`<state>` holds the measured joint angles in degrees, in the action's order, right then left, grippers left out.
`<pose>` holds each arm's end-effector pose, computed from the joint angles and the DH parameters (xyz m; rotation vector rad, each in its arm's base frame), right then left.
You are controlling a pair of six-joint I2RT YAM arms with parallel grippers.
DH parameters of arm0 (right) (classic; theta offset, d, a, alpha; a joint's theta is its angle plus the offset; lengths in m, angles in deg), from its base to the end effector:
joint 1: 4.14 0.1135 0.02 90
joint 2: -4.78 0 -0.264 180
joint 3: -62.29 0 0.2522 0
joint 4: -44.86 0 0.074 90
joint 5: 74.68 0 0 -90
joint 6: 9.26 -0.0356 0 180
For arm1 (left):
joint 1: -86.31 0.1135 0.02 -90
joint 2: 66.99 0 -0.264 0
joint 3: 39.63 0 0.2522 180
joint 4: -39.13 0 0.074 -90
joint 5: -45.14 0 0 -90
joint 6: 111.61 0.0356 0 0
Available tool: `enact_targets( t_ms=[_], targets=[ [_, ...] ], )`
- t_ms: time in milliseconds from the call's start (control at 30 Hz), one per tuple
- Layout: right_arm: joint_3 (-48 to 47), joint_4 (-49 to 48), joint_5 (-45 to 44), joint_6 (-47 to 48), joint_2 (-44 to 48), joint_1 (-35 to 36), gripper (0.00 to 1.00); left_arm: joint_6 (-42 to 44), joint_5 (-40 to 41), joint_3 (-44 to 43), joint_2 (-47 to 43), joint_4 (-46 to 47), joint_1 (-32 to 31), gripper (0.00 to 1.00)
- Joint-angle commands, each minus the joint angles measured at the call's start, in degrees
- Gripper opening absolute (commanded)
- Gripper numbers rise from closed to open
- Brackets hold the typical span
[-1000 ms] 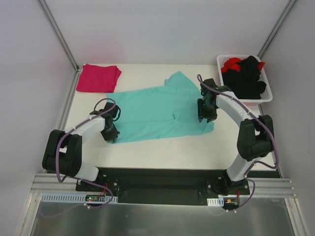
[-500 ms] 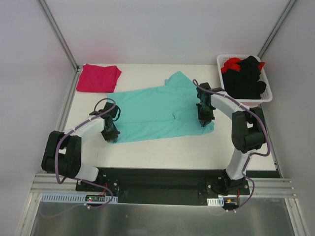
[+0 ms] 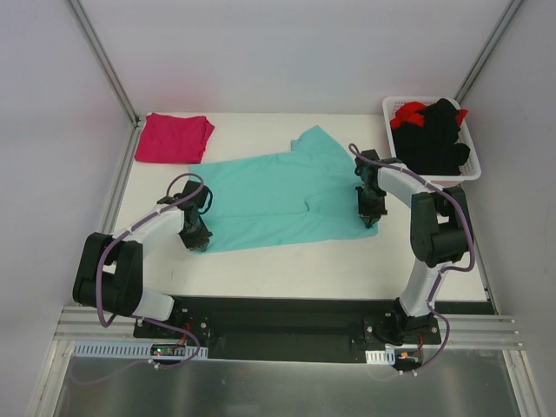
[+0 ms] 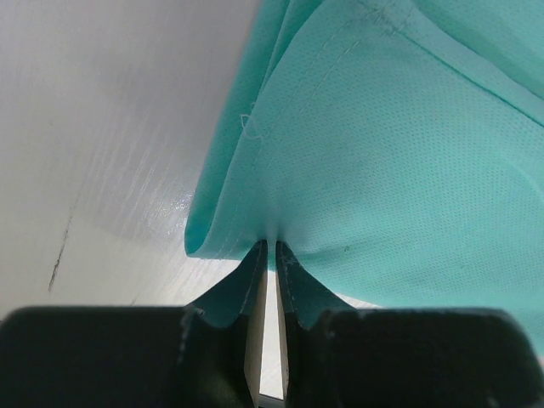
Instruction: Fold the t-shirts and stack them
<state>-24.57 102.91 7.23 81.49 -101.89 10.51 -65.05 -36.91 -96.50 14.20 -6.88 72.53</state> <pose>0.3457 0.0852 0.1741 -0.3682 2.8866 -0.1668 0.2402 -0.0539 0.1676 -0.7423 2.6731 -0.0611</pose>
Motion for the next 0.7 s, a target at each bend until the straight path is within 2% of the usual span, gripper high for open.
enact_targets(
  t_ms=[0,200,400,667],
  targets=[
    [1.55,-0.08,-1.31,0.57,0.24,-0.68,0.05,0.55,0.23,0.48,-1.65,-1.15,0.42,0.08],
    [2.0,-1.14,-0.25,0.39,-1.25,-0.77,0.03,0.11,0.67,0.84,0.28,-0.36,0.42,0.08],
    [2.52,-1.31,0.45,0.48,-1.79,-0.59,0.01,-0.42,-2.14,2.24,2.57,2.01,0.42,0.07],
    [6.82,-0.79,1.5,-0.31,1.2,0.37,0.01,-1.12,-3.11,4.7,0.29,2.1,0.6,0.07]
  ],
)
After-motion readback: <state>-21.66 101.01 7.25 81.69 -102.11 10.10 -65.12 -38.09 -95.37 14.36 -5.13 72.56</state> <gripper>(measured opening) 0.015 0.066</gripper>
